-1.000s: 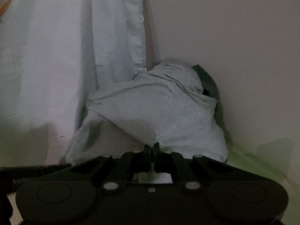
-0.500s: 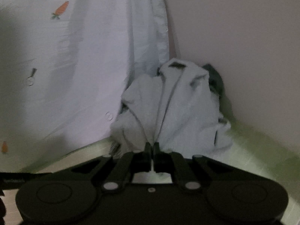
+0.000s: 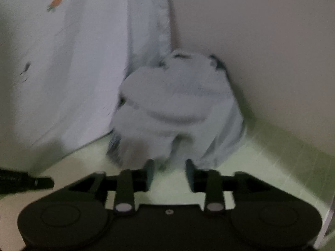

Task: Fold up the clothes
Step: 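Lift the grey hoodie with both grippers and pull it onto the open floor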

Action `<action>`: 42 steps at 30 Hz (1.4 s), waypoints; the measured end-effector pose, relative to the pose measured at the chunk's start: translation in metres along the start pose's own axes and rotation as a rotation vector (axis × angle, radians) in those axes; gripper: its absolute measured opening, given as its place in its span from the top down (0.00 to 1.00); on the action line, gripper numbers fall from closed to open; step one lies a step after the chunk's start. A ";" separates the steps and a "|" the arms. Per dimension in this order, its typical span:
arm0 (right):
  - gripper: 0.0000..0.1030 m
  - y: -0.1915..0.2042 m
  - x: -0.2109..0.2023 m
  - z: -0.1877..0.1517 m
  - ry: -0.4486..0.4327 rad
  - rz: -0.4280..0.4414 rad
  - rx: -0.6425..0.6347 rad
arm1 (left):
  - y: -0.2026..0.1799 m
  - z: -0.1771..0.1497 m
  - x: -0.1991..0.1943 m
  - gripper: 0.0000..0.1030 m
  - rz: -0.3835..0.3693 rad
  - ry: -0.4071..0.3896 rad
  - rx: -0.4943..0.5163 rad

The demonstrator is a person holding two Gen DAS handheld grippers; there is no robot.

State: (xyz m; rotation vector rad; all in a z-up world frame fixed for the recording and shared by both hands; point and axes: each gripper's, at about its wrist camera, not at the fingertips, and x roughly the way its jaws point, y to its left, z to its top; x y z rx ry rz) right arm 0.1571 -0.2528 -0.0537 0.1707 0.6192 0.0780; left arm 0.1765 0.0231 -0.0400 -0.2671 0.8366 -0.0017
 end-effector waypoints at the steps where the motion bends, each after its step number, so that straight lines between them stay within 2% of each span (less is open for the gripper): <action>1: 0.61 -0.007 0.008 0.009 -0.008 -0.012 -0.003 | -0.004 0.007 0.008 0.76 -0.008 0.000 0.001; 3: 0.53 -0.022 0.028 0.029 -0.028 -0.033 -0.006 | -0.015 0.025 0.029 0.67 -0.022 0.001 0.013; 6: 0.45 -0.036 0.068 0.061 -0.052 -0.060 -0.005 | -0.036 0.053 0.063 0.60 -0.031 -0.003 0.058; 9: 0.39 -0.044 0.113 0.094 -0.077 -0.083 0.018 | -0.055 0.078 0.100 0.47 -0.060 0.000 0.092; 11: 0.33 -0.047 0.142 0.112 -0.094 -0.096 0.044 | -0.065 0.091 0.124 0.31 -0.094 0.003 0.112; 13: 0.28 -0.050 0.167 0.128 -0.110 -0.101 0.068 | -0.072 0.099 0.141 0.25 -0.116 0.013 0.118; 14: 0.24 -0.051 0.177 0.134 -0.119 -0.097 0.070 | -0.074 0.102 0.147 0.25 -0.122 0.022 0.115; 15: 0.20 -0.051 0.187 0.140 -0.128 -0.092 0.072 | -0.075 0.104 0.153 0.25 -0.128 0.031 0.113; 16: 0.19 -0.051 0.196 0.146 -0.134 -0.088 0.071 | -0.077 0.106 0.159 0.32 -0.134 0.039 0.111; 17: 0.19 -0.050 0.204 0.150 -0.135 -0.082 0.063 | -0.079 0.108 0.165 0.52 -0.140 0.048 0.108; 18: 0.28 -0.048 0.211 0.154 -0.134 -0.071 0.050 | -0.080 0.110 0.171 0.60 -0.146 0.057 0.106; 19: 0.40 -0.047 0.216 0.157 -0.132 -0.061 0.043 | -0.082 0.112 0.177 0.72 -0.152 0.065 0.104; 20: 0.71 -0.045 0.217 0.156 -0.129 -0.054 0.045 | -0.083 0.114 0.182 0.85 -0.158 0.072 0.101; 21: 0.88 -0.044 0.217 0.156 -0.127 -0.046 0.048 | -0.081 0.113 0.176 0.85 -0.156 0.059 0.100; 23: 0.94 -0.040 0.207 0.154 -0.154 -0.034 0.048 | -0.077 0.110 0.154 0.87 -0.145 0.008 0.121; 27: 0.95 -0.021 0.139 0.143 -0.262 0.023 0.002 | -0.069 0.105 0.109 0.88 -0.122 -0.092 0.164; 31: 0.95 -0.006 0.074 0.114 -0.262 0.142 0.021 | -0.045 0.080 0.050 0.89 -0.081 -0.164 0.174; 33: 0.95 0.004 0.051 0.090 -0.220 0.163 0.004 | -0.022 0.056 0.025 0.89 -0.066 -0.156 0.124; 36: 0.95 0.012 0.026 0.050 -0.122 0.219 0.039 | 0.014 0.003 -0.014 0.88 -0.020 -0.122 0.100; 42: 0.95 0.063 -0.005 -0.034 0.114 0.319 -0.072 | 0.094 -0.116 -0.063 0.88 0.125 0.037 -0.025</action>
